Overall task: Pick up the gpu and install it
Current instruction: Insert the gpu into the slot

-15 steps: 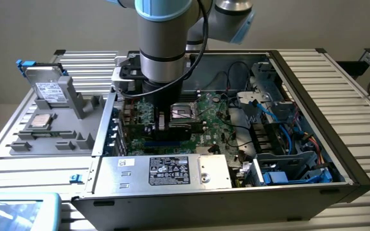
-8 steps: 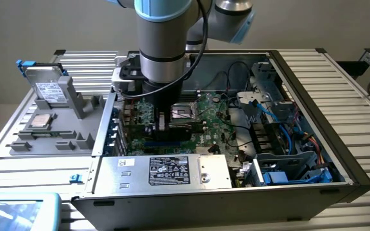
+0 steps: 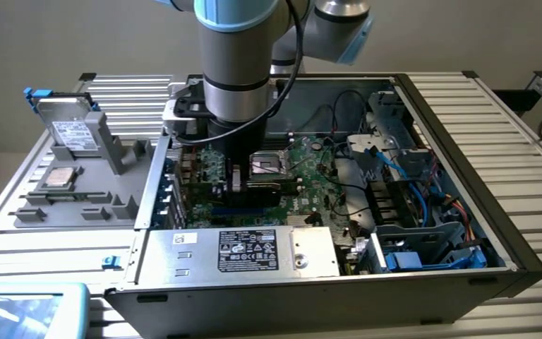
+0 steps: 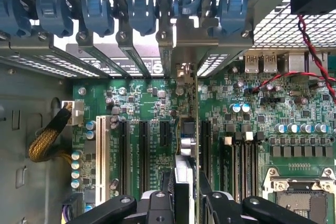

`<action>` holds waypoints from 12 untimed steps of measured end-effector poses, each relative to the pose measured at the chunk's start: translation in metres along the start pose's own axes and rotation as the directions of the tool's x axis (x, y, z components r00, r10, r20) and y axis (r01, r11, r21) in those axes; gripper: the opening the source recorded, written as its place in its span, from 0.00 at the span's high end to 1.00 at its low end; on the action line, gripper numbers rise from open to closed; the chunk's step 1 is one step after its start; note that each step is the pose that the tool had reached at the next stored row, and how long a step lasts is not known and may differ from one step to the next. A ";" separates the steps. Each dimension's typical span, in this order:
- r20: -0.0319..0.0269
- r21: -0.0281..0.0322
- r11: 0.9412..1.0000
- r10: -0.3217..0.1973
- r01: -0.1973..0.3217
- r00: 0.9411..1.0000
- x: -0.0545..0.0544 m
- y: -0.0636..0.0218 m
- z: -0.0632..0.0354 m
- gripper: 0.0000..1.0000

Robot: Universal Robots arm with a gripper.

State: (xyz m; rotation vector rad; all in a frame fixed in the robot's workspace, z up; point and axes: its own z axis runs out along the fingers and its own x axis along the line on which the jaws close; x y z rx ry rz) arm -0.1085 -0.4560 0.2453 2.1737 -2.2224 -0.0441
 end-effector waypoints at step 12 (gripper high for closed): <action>-0.001 0.000 1.000 0.000 0.000 1.000 0.000 0.0003 0.0000 0.72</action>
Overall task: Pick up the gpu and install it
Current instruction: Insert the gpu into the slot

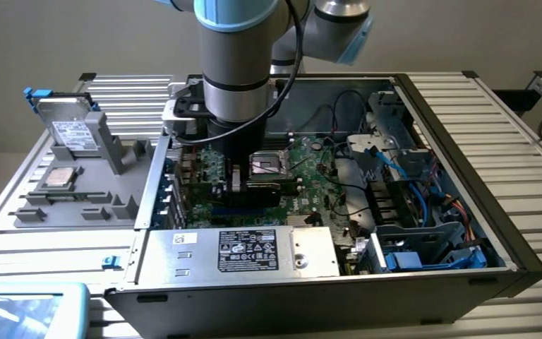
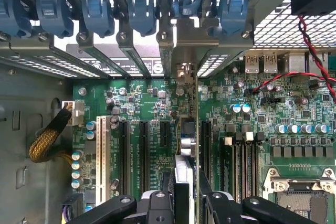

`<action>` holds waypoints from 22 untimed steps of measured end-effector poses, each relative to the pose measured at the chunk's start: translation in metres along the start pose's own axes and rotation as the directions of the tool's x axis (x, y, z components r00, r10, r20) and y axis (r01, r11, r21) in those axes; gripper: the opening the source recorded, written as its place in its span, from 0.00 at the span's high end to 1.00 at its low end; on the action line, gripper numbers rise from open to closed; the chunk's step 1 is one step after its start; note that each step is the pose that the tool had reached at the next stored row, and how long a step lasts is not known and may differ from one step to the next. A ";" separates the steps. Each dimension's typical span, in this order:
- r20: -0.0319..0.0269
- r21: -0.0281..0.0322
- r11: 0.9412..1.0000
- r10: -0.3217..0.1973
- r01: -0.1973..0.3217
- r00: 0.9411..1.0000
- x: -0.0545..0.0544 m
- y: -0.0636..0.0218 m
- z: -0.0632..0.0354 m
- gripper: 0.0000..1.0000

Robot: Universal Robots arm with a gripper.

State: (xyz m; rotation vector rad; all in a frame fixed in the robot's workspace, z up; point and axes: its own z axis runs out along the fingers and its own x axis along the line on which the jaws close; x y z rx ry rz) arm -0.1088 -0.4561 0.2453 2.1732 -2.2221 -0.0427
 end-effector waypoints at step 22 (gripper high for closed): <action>-0.003 0.000 1.000 0.001 -0.001 1.000 0.001 0.0016 0.0024 0.72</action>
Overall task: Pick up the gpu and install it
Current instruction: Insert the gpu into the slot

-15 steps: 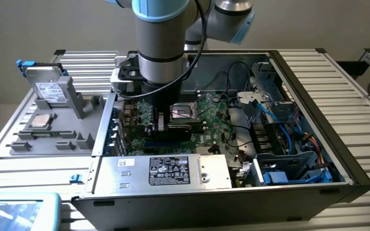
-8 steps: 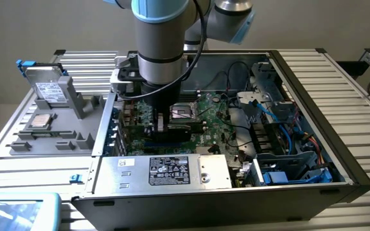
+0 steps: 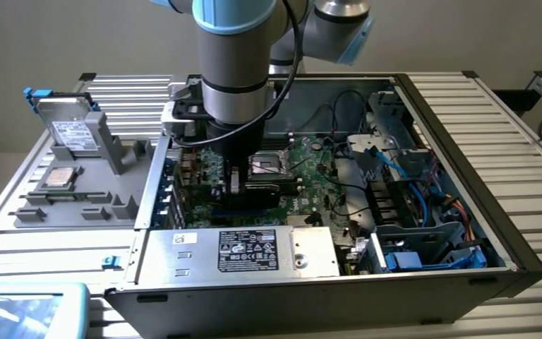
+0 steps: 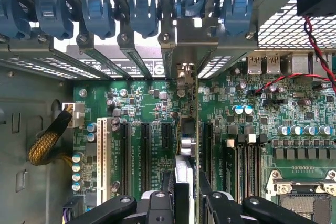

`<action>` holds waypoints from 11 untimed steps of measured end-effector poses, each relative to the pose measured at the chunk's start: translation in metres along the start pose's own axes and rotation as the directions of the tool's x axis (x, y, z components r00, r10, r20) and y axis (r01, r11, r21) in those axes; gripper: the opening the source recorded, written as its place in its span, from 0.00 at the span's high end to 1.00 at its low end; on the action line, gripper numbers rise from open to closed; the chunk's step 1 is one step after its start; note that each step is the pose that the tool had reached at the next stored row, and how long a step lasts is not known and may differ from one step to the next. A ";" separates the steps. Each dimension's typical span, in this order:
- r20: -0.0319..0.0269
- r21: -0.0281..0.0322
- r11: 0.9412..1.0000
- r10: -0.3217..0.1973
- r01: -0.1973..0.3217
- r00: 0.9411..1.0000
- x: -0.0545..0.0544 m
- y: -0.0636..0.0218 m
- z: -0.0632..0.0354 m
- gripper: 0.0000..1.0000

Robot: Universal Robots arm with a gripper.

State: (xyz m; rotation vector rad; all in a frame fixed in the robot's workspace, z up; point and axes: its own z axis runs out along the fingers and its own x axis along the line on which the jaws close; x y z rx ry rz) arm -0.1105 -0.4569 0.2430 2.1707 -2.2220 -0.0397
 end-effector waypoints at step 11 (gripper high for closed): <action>0.000 0.000 1.000 -0.001 0.001 1.000 0.000 0.0000 0.0008 0.72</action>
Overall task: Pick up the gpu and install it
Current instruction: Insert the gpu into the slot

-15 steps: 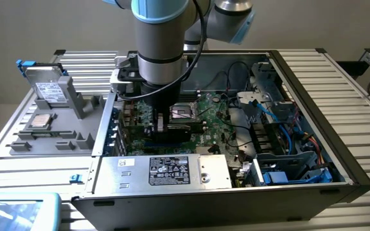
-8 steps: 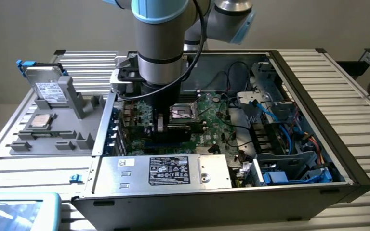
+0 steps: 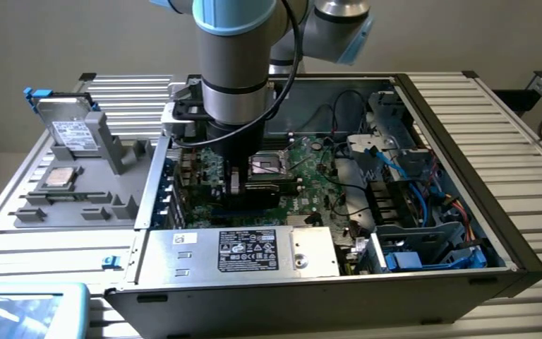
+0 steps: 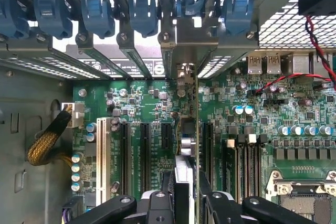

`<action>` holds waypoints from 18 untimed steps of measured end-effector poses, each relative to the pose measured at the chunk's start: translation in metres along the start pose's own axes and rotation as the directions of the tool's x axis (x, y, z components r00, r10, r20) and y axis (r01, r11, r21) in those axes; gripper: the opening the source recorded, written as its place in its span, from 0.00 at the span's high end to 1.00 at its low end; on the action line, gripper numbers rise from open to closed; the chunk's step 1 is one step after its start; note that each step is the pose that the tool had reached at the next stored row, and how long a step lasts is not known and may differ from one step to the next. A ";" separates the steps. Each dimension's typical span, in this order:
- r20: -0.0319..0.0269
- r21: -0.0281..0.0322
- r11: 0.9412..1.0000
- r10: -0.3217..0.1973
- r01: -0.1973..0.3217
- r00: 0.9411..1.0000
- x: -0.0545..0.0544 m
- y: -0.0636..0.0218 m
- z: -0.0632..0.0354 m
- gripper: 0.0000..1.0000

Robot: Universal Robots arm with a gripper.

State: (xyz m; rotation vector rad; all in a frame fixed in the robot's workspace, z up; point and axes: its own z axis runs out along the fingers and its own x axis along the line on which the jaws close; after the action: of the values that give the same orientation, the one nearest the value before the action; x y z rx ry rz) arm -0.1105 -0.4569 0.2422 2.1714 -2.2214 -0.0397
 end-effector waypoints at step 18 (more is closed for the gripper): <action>0.000 0.000 1.000 -0.002 0.002 1.000 0.000 -0.0006 0.0000 0.72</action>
State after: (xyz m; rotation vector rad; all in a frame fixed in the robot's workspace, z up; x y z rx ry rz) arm -0.1099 -0.4570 0.2422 2.1740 -2.2188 -0.0396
